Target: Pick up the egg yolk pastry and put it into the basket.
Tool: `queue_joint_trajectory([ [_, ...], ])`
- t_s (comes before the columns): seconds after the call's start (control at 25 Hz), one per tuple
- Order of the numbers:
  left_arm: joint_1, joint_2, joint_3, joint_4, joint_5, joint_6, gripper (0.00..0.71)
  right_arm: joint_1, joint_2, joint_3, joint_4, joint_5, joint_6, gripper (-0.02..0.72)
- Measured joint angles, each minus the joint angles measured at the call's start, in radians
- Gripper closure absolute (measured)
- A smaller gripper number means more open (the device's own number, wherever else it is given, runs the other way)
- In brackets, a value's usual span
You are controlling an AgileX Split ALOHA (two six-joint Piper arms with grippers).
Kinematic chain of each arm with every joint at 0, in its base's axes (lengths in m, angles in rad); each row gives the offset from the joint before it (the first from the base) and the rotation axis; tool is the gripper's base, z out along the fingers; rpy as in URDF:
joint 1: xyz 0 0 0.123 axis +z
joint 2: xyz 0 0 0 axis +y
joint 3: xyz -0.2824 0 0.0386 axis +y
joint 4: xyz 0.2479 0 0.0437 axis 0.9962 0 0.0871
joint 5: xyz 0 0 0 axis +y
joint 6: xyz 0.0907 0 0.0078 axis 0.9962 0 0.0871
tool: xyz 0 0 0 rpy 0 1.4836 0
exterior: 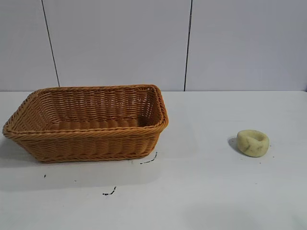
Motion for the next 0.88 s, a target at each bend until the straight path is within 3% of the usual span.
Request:
queue_joint_trajectory([
  [0.6,0.000,0.000,0.000,0.000,0.000,0.000,0.017,0.000,0.010,-0.004,0.000,0.004,0.000,0.008],
  [0.88,0.000,0.000,0.000,0.000,0.000,0.000,0.017,0.000,0.329,-0.153,-0.001,0.015,0.000,0.008],
])
